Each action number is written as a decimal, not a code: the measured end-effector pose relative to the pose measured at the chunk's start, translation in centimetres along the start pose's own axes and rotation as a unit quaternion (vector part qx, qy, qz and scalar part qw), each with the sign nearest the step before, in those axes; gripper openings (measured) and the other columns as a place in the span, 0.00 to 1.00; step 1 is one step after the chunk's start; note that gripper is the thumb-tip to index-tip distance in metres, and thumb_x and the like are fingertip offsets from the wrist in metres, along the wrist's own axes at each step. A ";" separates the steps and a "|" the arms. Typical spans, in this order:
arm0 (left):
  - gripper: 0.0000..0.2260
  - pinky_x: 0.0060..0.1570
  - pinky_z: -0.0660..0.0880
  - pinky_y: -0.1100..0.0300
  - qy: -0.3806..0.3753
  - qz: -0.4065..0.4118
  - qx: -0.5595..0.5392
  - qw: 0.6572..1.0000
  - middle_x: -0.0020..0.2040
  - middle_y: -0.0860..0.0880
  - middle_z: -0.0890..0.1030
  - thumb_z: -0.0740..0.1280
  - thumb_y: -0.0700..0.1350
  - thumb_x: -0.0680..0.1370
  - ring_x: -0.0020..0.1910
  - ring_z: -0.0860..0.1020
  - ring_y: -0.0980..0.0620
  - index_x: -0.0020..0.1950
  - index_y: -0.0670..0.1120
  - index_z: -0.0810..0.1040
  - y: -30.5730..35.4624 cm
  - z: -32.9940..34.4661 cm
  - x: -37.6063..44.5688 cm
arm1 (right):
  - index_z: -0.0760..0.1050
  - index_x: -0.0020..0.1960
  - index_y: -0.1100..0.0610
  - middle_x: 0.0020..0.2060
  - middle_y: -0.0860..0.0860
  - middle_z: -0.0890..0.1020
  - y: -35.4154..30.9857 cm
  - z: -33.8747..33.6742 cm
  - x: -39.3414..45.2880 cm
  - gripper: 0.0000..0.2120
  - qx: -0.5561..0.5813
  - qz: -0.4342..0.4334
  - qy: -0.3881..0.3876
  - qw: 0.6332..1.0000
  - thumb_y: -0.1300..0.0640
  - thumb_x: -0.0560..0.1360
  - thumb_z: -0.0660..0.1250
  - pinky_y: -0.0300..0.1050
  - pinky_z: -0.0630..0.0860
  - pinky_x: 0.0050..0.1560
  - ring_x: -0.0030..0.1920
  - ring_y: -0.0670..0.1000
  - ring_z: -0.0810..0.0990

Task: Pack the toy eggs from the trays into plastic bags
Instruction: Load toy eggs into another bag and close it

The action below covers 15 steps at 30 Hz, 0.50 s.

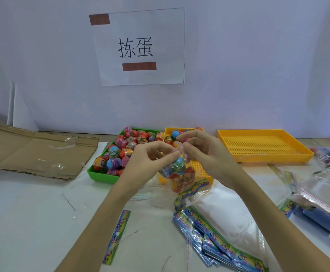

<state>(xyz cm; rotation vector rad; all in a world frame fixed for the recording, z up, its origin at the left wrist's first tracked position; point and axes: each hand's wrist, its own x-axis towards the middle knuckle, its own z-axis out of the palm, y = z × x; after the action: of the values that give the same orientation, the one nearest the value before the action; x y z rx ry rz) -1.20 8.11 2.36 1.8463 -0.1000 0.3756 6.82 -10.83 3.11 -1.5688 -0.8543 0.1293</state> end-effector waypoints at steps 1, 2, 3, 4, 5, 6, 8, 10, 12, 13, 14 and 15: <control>0.02 0.41 0.81 0.61 0.017 -0.002 -0.008 1.000 0.45 0.51 0.87 0.76 0.49 0.77 0.45 0.84 0.47 0.48 0.53 0.87 -0.1 0.0 0.1 | 0.79 0.62 0.59 0.46 0.59 0.84 0.0 0.1 0.0 0.09 0.011 0.006 0.021 1.000 0.61 0.84 0.64 0.43 0.81 0.47 0.45 0.52 0.83; 0.01 0.43 0.81 0.62 0.035 -0.003 -0.026 0.999 0.45 0.50 0.87 0.76 0.48 0.77 0.45 0.84 0.48 0.47 0.52 0.87 -0.1 -0.1 0.1 | 0.79 0.63 0.59 0.47 0.59 0.85 0.0 0.1 0.0 0.10 0.026 0.021 0.035 0.999 0.59 0.84 0.63 0.44 0.81 0.49 0.47 0.52 0.84; 0.00 0.45 0.80 0.63 0.050 -0.006 -0.051 0.997 0.46 0.50 0.87 0.76 0.46 0.77 0.45 0.84 0.50 0.47 0.51 0.87 -0.2 -0.2 0.1 | 0.80 0.63 0.58 0.49 0.57 0.85 0.0 0.1 0.0 0.11 0.031 0.040 0.037 0.998 0.57 0.84 0.64 0.44 0.82 0.50 0.50 0.51 0.85; 0.01 0.47 0.80 0.63 0.061 -0.009 -0.071 0.996 0.47 0.49 0.87 0.76 0.46 0.77 0.46 0.85 0.51 0.48 0.50 0.87 -0.2 -0.3 0.2 | 0.81 0.62 0.56 0.50 0.54 0.86 0.1 -0.1 0.0 0.11 0.020 0.058 0.027 0.998 0.53 0.83 0.65 0.42 0.82 0.50 0.51 0.50 0.86; 0.03 0.48 0.80 0.63 0.069 -0.012 -0.082 0.994 0.48 0.49 0.87 0.76 0.45 0.78 0.47 0.85 0.52 0.49 0.48 0.87 -0.3 -0.4 0.2 | 0.82 0.61 0.54 0.49 0.51 0.87 0.1 -0.1 -0.1 0.12 -0.001 0.072 0.007 0.997 0.50 0.82 0.68 0.41 0.82 0.50 0.51 0.49 0.86; 0.04 0.49 0.80 0.63 0.074 -0.017 -0.084 0.994 0.48 0.49 0.87 0.75 0.45 0.78 0.48 0.85 0.53 0.50 0.47 0.87 -0.3 -0.4 0.2 | 0.83 0.59 0.53 0.49 0.50 0.87 0.2 -0.2 -0.2 0.11 -0.017 0.080 -0.012 0.997 0.50 0.80 0.70 0.40 0.82 0.49 0.51 0.49 0.86; 0.04 0.48 0.80 0.62 0.081 -0.030 -0.088 0.992 0.49 0.49 0.87 0.75 0.45 0.78 0.49 0.84 0.53 0.51 0.46 0.87 -0.3 -0.2 0.2 | 0.85 0.56 0.53 0.48 0.48 0.88 0.3 -0.1 -0.2 0.09 -0.029 0.083 -0.025 0.996 0.52 0.78 0.73 0.41 0.83 0.49 0.50 0.49 0.87; 0.04 0.50 0.81 0.59 0.086 -0.048 -0.109 0.989 0.49 0.48 0.87 0.74 0.44 0.79 0.50 0.84 0.50 0.52 0.46 0.86 -0.4 -0.2 0.2 | 0.86 0.55 0.54 0.47 0.48 0.88 0.3 0.1 -0.2 0.07 -0.033 0.071 -0.010 0.997 0.54 0.78 0.73 0.40 0.83 0.49 0.49 0.48 0.87; 0.07 0.52 0.81 0.56 0.078 -0.063 -0.120 0.988 0.50 0.46 0.87 0.73 0.46 0.79 0.51 0.84 0.46 0.54 0.46 0.86 -0.3 -0.2 0.3 | 0.86 0.53 0.53 0.45 0.47 0.88 0.2 0.2 -0.2 0.06 -0.038 0.056 0.004 0.998 0.55 0.80 0.72 0.37 0.82 0.46 0.47 0.47 0.87; 0.08 0.49 0.81 0.57 0.070 -0.065 -0.119 0.988 0.49 0.47 0.87 0.73 0.48 0.79 0.49 0.84 0.47 0.54 0.46 0.87 -0.3 -0.2 0.2 | 0.87 0.53 0.52 0.44 0.47 0.88 0.1 0.2 -0.2 0.05 -0.044 0.050 0.009 0.998 0.55 0.80 0.72 0.37 0.82 0.44 0.47 0.47 0.87; 0.09 0.46 0.81 0.60 0.067 -0.063 -0.116 0.989 0.46 0.48 0.87 0.73 0.50 0.78 0.46 0.83 0.50 0.53 0.47 0.87 -0.2 -0.1 0.2 | 0.87 0.52 0.51 0.43 0.46 0.88 0.1 0.3 -0.2 0.05 -0.050 0.045 0.011 0.998 0.55 0.80 0.72 0.36 0.81 0.44 0.46 0.47 0.87; 0.08 0.43 0.79 0.63 0.073 -0.057 -0.109 0.990 0.43 0.50 0.86 0.74 0.51 0.77 0.42 0.82 0.53 0.51 0.48 0.88 -0.2 -0.1 0.2 | 0.87 0.51 0.50 0.43 0.46 0.88 0.0 0.3 -0.3 0.04 -0.055 0.043 0.012 0.997 0.54 0.79 0.72 0.36 0.81 0.43 0.46 0.46 0.87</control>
<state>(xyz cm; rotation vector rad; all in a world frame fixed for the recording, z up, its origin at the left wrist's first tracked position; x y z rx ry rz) -1.00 8.30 2.23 1.5968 0.0634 0.4015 6.47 -10.70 2.91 -1.7080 -0.7862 0.1264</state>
